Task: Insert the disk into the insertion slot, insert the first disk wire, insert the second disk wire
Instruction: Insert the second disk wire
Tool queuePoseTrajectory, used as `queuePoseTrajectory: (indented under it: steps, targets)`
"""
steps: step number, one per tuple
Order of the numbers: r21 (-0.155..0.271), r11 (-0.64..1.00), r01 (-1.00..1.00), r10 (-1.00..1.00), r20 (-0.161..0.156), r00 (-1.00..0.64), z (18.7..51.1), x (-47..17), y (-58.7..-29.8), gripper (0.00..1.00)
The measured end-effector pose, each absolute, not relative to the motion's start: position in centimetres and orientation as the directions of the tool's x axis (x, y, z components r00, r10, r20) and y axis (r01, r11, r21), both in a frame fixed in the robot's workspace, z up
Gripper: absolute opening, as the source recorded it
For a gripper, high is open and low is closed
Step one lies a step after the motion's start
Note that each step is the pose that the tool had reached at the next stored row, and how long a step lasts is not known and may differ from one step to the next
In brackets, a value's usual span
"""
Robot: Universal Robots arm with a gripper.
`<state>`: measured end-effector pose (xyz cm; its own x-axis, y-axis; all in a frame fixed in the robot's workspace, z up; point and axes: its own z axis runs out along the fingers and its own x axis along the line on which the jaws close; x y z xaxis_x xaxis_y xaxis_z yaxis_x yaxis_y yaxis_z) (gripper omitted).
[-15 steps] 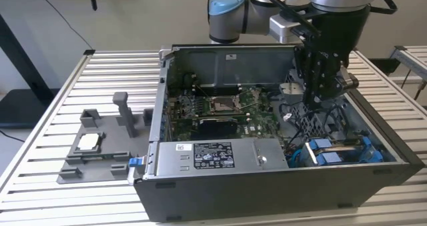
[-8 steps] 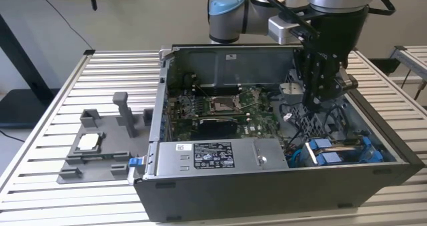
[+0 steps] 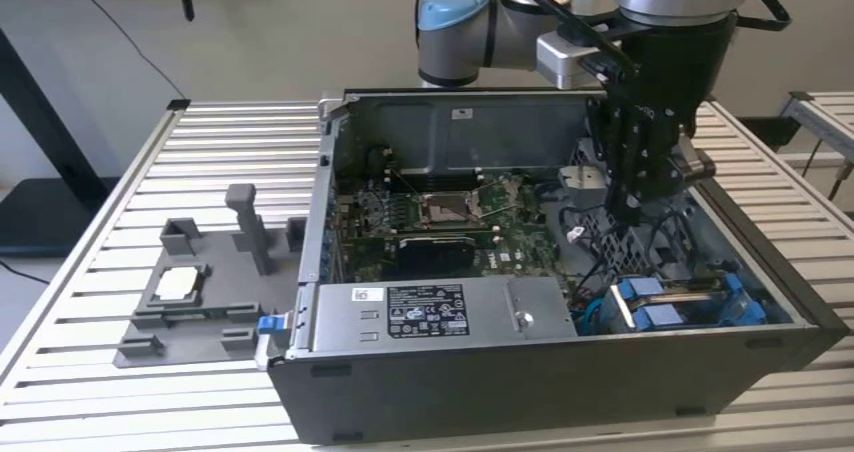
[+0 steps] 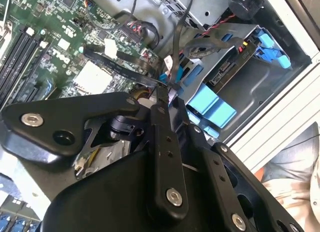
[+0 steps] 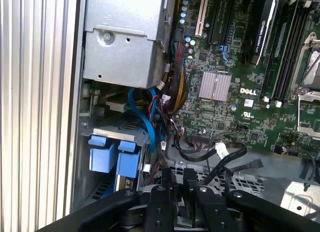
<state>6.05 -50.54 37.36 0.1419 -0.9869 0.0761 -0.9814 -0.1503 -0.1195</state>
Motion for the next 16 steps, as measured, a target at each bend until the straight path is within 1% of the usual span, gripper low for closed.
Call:
queuePoseTrajectory:
  steps: [1, 2, 8, 16]
  targets:
    - [-0.12, -0.15, -0.981, -0.987, 0.076, 0.142, 37.36, 6.05, -50.54, 0.22]
    - [-0.12, -0.15, -0.981, -0.987, 0.076, 0.142, 37.36, 6.05, -50.54, 0.16]
    - [-0.117, -0.15, -0.982, -0.987, 0.075, 0.142, 37.35, 6.07, -50.58, 0.16]
    - [-0.06, -0.15, -0.987, -0.987, 0.067, 0.146, 37.27, 6.64, -51.38, 0.16]
